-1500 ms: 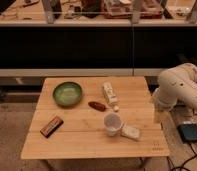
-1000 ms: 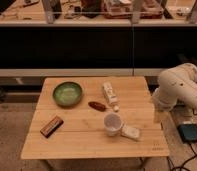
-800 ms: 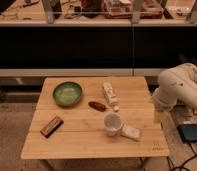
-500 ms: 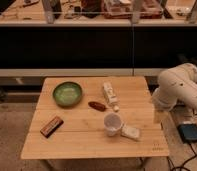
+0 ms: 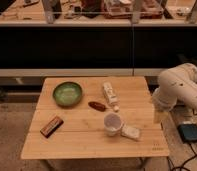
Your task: Pick up the ceramic cup
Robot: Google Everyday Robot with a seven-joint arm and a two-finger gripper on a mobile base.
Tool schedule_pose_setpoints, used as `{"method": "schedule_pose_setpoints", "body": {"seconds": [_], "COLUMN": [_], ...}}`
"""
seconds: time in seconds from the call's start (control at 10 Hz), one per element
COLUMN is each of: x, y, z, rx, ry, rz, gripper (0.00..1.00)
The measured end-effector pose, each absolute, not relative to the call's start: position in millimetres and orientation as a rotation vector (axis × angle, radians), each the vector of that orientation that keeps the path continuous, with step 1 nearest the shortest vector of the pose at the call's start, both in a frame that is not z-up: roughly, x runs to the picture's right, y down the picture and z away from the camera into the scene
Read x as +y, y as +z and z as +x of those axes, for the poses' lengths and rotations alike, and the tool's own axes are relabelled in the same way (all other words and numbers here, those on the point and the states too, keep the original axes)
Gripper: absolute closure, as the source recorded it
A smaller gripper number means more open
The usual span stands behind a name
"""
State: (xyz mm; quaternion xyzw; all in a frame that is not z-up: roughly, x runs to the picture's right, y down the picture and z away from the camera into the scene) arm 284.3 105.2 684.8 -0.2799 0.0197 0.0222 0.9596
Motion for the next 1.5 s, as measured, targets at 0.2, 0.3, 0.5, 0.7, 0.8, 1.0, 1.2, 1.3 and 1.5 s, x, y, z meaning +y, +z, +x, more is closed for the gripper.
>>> {"method": "schedule_pose_setpoints", "body": {"seconds": [0.2, 0.3, 0.5, 0.7, 0.8, 1.0, 1.2, 1.3, 1.5], "x": [105, 105, 103, 80, 66, 38, 32, 32, 32], "y": [685, 685, 685, 682, 679, 667, 664, 664, 664], "z": [284, 284, 283, 241, 212, 158, 144, 143, 142], "rx": [0.04, 0.04, 0.033, -0.089, -0.167, -0.313, -0.365, -0.365, -0.367], "ry": [0.045, 0.045, 0.045, 0.028, 0.005, -0.035, -0.054, -0.055, -0.055], "rz": [-0.568, -0.568, -0.56, -0.517, -0.492, -0.44, -0.425, -0.425, -0.425], "gripper": [0.35, 0.35, 0.35, 0.35, 0.35, 0.35, 0.35, 0.35, 0.35]}}
